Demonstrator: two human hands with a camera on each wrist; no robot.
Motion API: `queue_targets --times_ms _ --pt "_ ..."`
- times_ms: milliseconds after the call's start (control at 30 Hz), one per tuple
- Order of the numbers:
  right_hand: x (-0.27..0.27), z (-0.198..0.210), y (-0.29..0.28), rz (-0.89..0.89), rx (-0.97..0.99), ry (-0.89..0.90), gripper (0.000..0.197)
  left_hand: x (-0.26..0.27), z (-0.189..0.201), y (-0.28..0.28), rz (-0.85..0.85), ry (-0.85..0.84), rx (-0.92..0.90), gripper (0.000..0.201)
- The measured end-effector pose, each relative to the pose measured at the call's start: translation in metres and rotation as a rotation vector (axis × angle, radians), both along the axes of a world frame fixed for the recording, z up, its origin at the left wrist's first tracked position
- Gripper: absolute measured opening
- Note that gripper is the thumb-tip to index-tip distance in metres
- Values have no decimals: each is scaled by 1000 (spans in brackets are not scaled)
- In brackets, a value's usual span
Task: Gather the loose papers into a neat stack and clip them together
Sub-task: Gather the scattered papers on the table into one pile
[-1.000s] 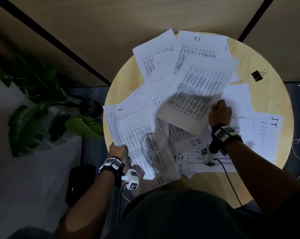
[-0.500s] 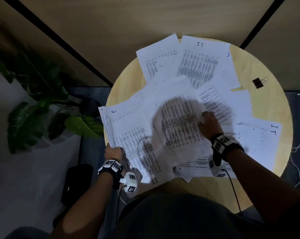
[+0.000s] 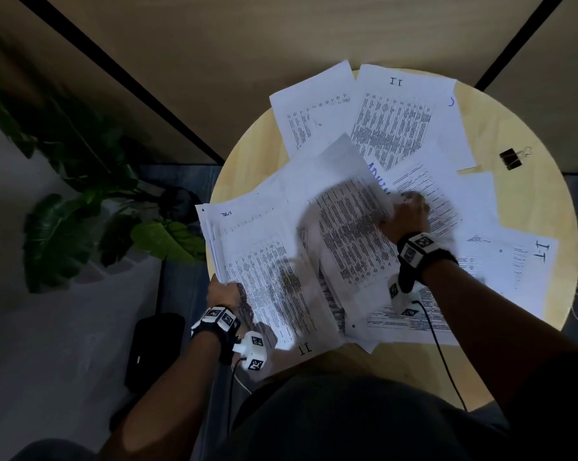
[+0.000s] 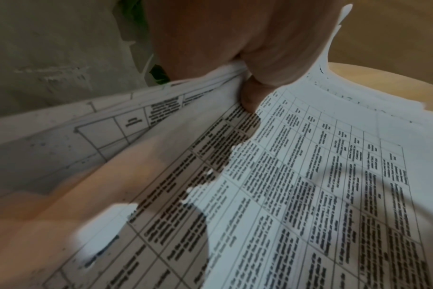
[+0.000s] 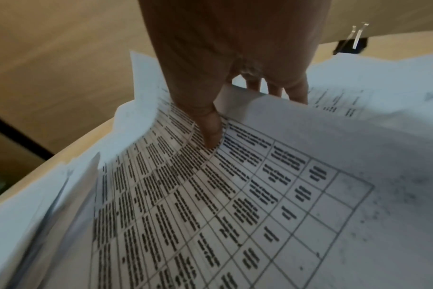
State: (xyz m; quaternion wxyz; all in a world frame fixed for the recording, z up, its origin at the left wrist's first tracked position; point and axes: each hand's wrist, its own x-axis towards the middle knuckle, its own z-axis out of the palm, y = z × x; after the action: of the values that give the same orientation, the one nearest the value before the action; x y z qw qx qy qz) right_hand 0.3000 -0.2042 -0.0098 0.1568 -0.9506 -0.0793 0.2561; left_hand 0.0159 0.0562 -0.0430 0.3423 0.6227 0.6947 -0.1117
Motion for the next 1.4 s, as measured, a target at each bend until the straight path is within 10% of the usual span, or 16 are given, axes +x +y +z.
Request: queue_targets --times_ms 400,600,867,1033,1400 --pt "49 73 -81 -42 231 -86 27 25 48 -13 -13 -165 304 33" --pt "70 134 -115 132 283 159 33 49 67 9 -38 -329 390 35" --pt "48 108 -44 487 445 5 17 91 81 -19 -478 -361 67 20" --pt "3 60 -2 325 460 -313 31 83 73 -51 -518 -149 -177 50" --pt "-13 48 -94 -334 78 -72 27 63 42 -62 -302 -262 -195 21"
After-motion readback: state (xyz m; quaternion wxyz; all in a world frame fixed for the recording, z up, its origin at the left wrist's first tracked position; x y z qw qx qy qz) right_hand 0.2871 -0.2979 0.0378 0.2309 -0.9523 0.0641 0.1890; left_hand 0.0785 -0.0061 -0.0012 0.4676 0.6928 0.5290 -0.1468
